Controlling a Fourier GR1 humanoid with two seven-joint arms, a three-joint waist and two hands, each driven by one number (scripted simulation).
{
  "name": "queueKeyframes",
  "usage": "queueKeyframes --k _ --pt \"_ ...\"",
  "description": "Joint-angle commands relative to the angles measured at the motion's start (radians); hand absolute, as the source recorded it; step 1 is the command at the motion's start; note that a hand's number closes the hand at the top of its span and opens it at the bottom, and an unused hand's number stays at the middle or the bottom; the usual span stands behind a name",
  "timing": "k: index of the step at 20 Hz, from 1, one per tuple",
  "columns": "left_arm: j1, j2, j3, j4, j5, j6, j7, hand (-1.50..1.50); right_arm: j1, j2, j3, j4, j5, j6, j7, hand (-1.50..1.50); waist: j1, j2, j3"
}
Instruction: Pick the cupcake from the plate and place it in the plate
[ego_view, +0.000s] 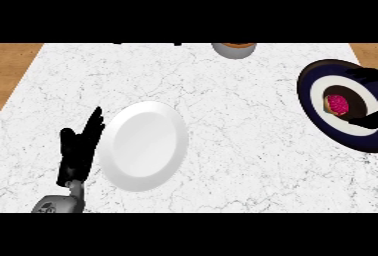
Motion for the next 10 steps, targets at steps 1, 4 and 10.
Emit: queueKeyframes --k 1,4,10 --pt "0.018 -0.023 -0.02 -0.018 -0.02 0.024 0.004 0.0 -0.021 0.014 -0.111 0.012 -0.135 0.097 -0.177 -1.5 -0.004 -0.003 0.002" --pt "0.026 -0.022 -0.006 0.0 -0.01 0.022 -0.006 0.0 -0.021 0.006 -0.22 0.034 -0.263 0.227 -0.23 -1.5 -0.025 -0.009 0.001" --pt "0.003 -0.043 -0.035 -0.019 -0.034 0.034 0.016 0.0 -0.004 -0.135 -0.281 0.13 -0.324 0.459 -0.257 -1.5 0.0 0.006 0.002"
